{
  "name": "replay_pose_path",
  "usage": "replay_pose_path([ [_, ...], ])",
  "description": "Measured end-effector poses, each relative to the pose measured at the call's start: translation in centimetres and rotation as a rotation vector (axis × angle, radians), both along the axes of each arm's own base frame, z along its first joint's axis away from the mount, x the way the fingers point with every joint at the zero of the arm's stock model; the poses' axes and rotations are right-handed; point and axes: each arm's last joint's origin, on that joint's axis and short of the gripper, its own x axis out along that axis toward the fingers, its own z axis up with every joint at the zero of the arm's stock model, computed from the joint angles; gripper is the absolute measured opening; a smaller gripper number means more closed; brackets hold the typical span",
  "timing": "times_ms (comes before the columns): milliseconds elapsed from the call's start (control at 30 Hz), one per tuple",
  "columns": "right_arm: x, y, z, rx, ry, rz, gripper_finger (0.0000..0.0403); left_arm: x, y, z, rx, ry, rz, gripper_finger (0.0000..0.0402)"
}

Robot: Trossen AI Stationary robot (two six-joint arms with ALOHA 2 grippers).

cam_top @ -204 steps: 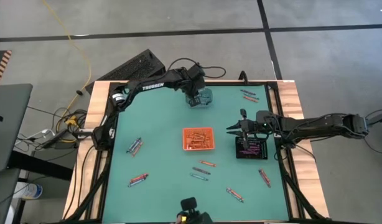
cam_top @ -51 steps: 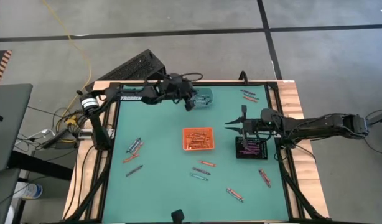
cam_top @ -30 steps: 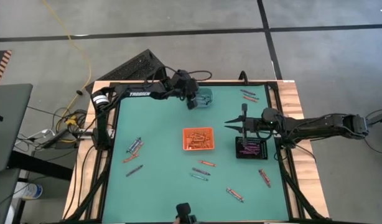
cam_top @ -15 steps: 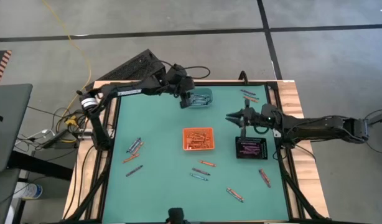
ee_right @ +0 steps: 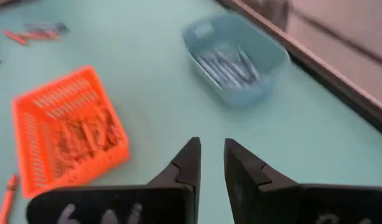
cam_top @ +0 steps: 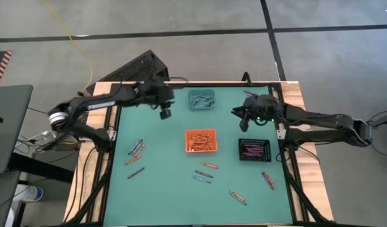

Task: Sort crayons
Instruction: Put the orange crayon into the orange bin

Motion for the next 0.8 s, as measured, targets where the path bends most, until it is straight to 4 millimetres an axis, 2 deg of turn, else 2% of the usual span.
replay_pose_path([
  [100, 0.1, -0.6, 0.0, 0.066, 0.091, -0.021, 0.0071, -2.0, -1.3, -2.1, 0.051, -0.164, -0.027, 0.0076],
  [167, 0.5, -0.6, -0.2, 0.115, 0.157, 0.031, 0.0071, -3.2, -2.1, -3.2, 0.095, -0.293, -0.067, 0.0070],
  [333, 2.9, 0.8, -0.6, 0.197, 0.218, 0.179, 0.0071, -6.3, -4.1, -5.3, 0.212, -0.555, -0.137, 0.0057],
  [500, 5.4, 4.2, -1.8, 0.247, 0.314, 0.313, 0.0071, -8.4, -5.2, -6.7, 0.243, -0.649, -0.136, 0.0047],
  [800, 8.2, 10.8, -3.1, 0.318, 0.369, 0.490, 0.0071, -9.4, -5.8, -6.4, 0.283, -0.693, -0.161, 0.0027],
])
